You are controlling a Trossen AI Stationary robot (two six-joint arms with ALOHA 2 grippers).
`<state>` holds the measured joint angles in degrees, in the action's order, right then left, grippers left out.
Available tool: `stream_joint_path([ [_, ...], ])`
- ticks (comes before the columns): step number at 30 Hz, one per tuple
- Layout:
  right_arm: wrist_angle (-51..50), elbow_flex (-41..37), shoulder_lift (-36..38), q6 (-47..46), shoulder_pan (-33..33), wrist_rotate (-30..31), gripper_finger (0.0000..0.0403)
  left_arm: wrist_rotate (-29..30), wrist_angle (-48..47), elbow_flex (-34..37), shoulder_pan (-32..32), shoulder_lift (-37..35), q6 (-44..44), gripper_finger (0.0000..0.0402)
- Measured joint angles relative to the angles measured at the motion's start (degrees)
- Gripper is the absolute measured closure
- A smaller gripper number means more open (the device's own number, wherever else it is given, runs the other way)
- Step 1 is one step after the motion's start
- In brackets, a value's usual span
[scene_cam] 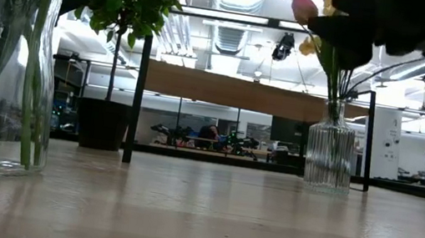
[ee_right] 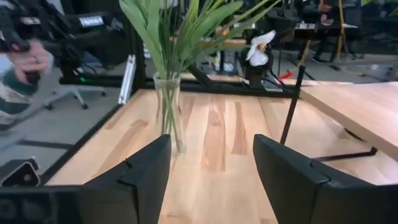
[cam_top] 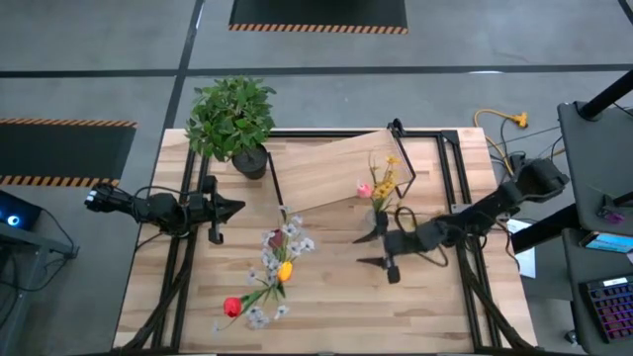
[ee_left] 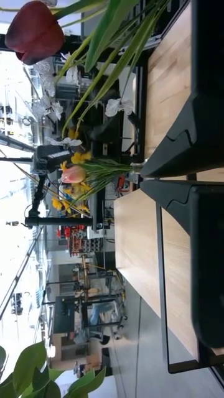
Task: Pick and place flowers into a vace then onto a shelf
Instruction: Move the bottom transparent vase on the shelf
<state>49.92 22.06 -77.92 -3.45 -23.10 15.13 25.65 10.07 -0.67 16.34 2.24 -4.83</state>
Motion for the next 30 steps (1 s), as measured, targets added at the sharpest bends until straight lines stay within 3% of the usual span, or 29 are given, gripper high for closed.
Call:
stream_joint_path([
  [8,1.43,-6.73,9.05,-2.29,11.09,-11.87,0.0235,0.01,-0.02,-0.88,0.00,0.00,-0.01,0.0402],
  [21,1.30,-20.96,30.72,-0.65,11.35,-10.15,0.0378,0.00,0.02,-1.38,0.00,-0.02,-0.60,0.0402],
  [30,-3.04,-21.33,34.35,-0.90,10.49,-9.44,0.0394,0.00,0.02,-1.40,0.00,-0.02,-0.64,0.0402],
])
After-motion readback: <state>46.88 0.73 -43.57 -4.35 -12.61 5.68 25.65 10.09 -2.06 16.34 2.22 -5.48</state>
